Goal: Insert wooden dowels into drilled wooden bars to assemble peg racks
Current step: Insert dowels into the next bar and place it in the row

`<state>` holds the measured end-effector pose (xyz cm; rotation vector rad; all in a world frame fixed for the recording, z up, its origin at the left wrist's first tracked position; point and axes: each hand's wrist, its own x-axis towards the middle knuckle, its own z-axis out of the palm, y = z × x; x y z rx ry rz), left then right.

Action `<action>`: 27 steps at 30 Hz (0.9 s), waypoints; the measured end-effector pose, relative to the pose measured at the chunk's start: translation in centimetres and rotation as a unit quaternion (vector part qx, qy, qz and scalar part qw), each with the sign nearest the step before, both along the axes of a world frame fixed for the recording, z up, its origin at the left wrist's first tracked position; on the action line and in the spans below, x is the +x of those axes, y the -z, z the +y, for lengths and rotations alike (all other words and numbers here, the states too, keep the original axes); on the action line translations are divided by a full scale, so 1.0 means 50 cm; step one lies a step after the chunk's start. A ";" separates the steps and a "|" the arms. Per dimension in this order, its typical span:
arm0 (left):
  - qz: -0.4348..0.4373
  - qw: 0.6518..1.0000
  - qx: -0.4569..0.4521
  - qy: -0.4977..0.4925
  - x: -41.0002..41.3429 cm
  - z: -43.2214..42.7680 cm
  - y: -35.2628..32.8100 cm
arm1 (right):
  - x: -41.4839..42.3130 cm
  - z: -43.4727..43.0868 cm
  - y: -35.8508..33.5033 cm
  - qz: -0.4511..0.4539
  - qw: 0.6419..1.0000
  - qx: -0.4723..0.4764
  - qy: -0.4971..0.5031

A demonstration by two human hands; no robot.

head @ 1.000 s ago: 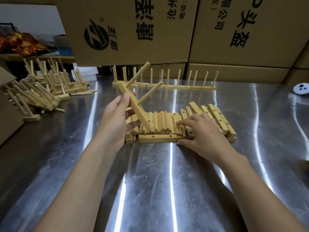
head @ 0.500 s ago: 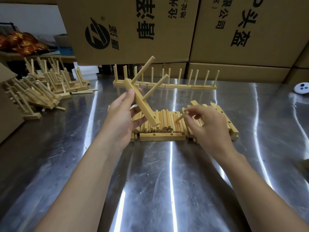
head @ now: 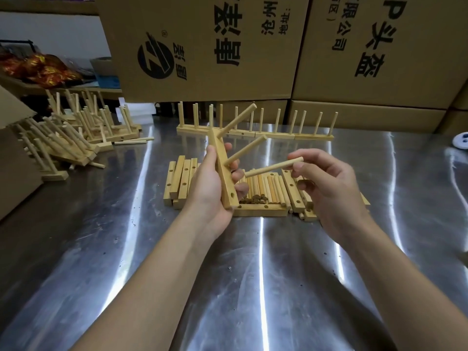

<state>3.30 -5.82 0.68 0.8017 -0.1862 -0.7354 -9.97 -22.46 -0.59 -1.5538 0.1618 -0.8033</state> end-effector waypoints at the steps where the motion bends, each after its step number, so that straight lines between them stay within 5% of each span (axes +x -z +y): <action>1: 0.007 1.000 -0.012 0.010 -0.001 -0.001 0.000 | 0.000 0.003 0.000 0.004 1.000 -0.011 -0.004; 19: 0.004 0.998 -0.060 0.035 0.000 0.009 -0.010 | -0.003 0.047 -0.010 0.018 0.993 -0.112 -0.024; 27: 0.008 0.998 -0.065 0.024 0.009 0.013 -0.009 | -0.007 0.060 -0.022 0.115 0.964 -0.231 -0.059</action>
